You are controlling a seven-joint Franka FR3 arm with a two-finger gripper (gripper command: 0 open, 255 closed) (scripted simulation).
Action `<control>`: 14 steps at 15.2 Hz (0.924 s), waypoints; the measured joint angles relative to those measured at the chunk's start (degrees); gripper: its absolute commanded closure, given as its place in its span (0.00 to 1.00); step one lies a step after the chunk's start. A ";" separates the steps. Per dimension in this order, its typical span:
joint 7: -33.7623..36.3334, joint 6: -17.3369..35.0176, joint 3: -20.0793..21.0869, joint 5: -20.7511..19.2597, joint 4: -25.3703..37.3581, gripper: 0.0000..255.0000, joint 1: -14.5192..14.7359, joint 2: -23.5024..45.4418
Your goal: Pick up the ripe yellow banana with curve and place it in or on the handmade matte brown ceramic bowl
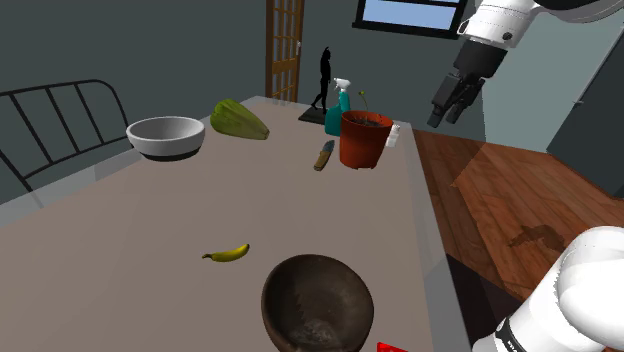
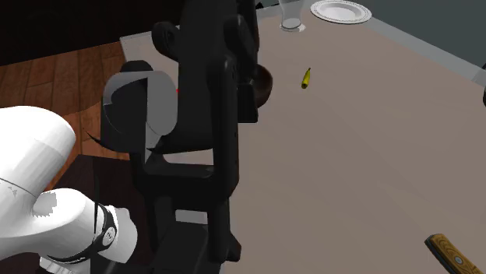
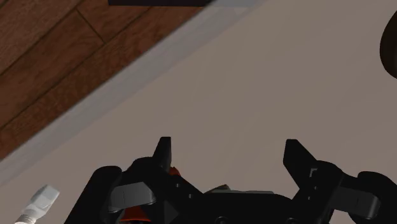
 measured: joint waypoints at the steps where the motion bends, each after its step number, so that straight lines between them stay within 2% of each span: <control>1: 0.00 0.00 0.00 0.00 0.00 0.00 0.00 0.00; 7: -4.03 5.21 2.26 0.50 2.16 0.00 3.87 7.95; 14: -9.00 10.16 6.17 0.64 7.40 0.00 8.73 18.88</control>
